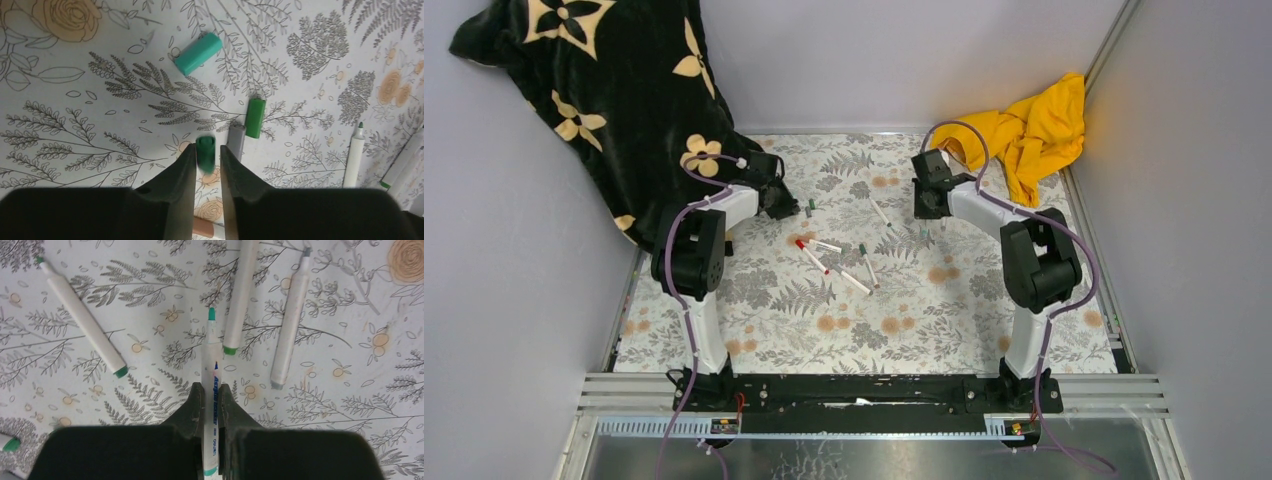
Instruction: Open the pen caps
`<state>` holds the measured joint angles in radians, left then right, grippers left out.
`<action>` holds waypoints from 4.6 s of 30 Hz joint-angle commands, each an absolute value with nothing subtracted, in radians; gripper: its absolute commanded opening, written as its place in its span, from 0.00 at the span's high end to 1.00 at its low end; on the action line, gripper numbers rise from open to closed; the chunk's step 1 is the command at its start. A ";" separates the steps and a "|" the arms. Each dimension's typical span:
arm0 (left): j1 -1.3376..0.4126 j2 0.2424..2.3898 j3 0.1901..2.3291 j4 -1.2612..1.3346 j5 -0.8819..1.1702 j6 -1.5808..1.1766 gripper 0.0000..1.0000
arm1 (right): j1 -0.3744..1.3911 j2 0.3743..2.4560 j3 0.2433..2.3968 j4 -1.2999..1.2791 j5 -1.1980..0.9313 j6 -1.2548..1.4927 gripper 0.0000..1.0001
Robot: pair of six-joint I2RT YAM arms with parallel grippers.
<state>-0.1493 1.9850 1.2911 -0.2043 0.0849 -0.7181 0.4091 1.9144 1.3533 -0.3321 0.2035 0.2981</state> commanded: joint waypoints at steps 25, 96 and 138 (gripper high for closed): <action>-0.138 1.864 1.225 -0.173 0.004 -0.751 0.45 | 0.320 2.089 1.509 -0.328 0.307 0.277 0.82; -0.193 1.710 1.045 -0.009 0.155 -0.896 0.42 | 0.814 1.948 1.241 -0.329 0.152 0.302 0.68; -0.333 1.784 1.066 0.111 0.487 -0.986 0.38 | 0.808 1.800 1.425 -0.341 0.006 0.249 1.00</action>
